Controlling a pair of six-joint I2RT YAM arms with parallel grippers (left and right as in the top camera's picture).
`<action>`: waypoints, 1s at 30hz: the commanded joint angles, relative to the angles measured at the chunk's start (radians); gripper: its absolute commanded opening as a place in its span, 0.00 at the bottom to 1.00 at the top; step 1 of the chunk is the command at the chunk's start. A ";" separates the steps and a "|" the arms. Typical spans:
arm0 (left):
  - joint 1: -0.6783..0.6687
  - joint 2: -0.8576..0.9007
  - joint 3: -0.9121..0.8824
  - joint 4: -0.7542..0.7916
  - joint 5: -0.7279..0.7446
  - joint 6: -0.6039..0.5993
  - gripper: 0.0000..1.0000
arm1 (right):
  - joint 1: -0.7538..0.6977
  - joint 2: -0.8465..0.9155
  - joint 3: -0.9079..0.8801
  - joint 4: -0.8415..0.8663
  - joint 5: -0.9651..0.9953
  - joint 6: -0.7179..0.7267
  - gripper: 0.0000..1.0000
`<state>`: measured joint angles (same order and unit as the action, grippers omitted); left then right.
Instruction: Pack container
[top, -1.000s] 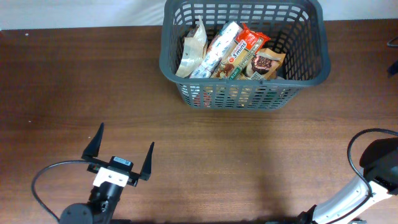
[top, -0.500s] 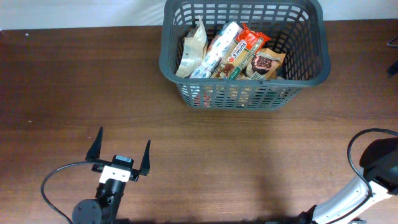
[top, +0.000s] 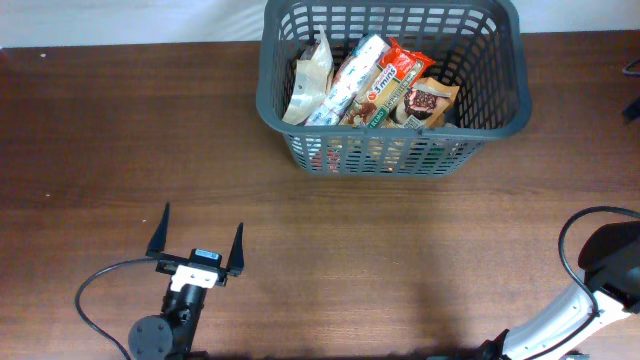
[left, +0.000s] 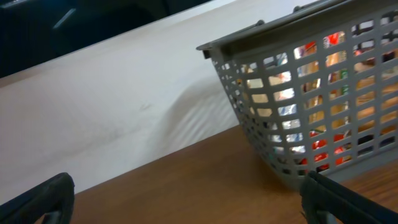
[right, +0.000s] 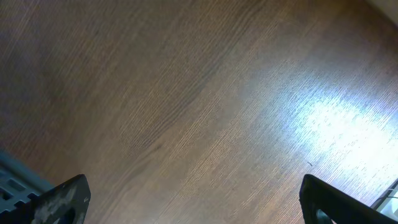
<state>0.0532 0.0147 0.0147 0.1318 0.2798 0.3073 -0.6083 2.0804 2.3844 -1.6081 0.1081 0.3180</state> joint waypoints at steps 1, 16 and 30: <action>0.022 -0.010 -0.006 -0.021 0.000 0.025 0.99 | 0.001 -0.013 -0.005 0.001 0.005 0.010 0.99; 0.021 -0.010 -0.006 -0.190 0.001 0.023 0.99 | 0.001 -0.013 -0.005 0.001 0.005 0.010 0.99; -0.001 -0.010 -0.006 -0.189 0.004 0.024 0.99 | 0.001 -0.013 -0.005 0.001 0.005 0.010 0.99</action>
<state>0.0563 0.0139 0.0135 -0.0528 0.2798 0.3187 -0.6083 2.0804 2.3844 -1.6081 0.1081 0.3176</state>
